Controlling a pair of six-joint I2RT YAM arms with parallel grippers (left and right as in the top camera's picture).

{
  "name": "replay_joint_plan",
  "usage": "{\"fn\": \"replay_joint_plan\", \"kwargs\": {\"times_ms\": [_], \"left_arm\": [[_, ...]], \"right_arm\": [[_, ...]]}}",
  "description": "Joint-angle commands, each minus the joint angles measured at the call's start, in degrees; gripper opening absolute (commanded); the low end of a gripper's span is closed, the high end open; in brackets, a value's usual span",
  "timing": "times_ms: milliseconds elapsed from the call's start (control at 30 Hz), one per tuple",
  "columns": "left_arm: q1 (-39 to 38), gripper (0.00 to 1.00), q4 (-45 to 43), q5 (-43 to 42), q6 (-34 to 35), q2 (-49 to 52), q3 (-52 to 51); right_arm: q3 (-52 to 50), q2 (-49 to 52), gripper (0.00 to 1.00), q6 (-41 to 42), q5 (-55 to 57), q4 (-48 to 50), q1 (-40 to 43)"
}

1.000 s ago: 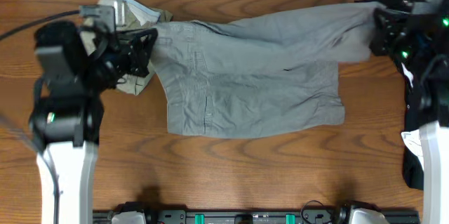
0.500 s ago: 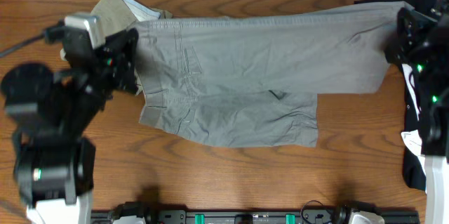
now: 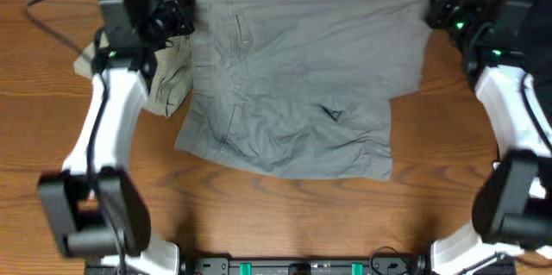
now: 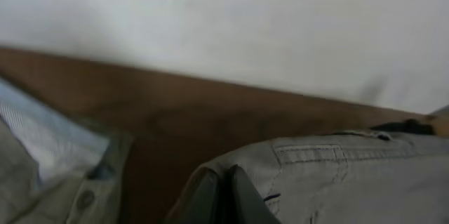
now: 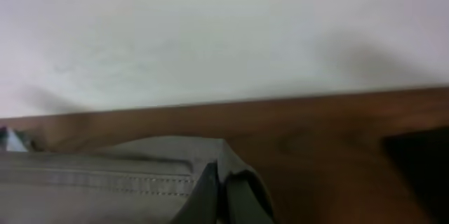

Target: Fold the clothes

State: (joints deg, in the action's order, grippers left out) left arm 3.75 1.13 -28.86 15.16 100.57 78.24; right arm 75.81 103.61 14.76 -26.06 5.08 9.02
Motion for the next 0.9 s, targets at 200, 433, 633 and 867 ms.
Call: {"fn": "replay_joint_plan", "kwargs": {"times_ms": [200,433,633,867], "left_arm": [[1.11,0.59,7.17,2.99,-1.42,-0.76,9.09],[1.11,0.67,26.82,3.08,-8.26,-2.34,9.09],[1.11,0.69,45.66,9.35,-8.33,-2.10,8.52],[1.11,0.69,61.40,15.85,-8.31,-2.05,6.69]], "right_arm": [[0.26,-0.11,0.67,2.29,-4.59,-4.02,3.26],[0.26,-0.09,0.72,-8.94,-7.93,-26.88,2.82],[0.22,0.46,0.70,-12.33,-1.79,-45.92,1.05],[-0.48,1.53,0.63,-16.35,1.27,-62.88,-3.65]]}}
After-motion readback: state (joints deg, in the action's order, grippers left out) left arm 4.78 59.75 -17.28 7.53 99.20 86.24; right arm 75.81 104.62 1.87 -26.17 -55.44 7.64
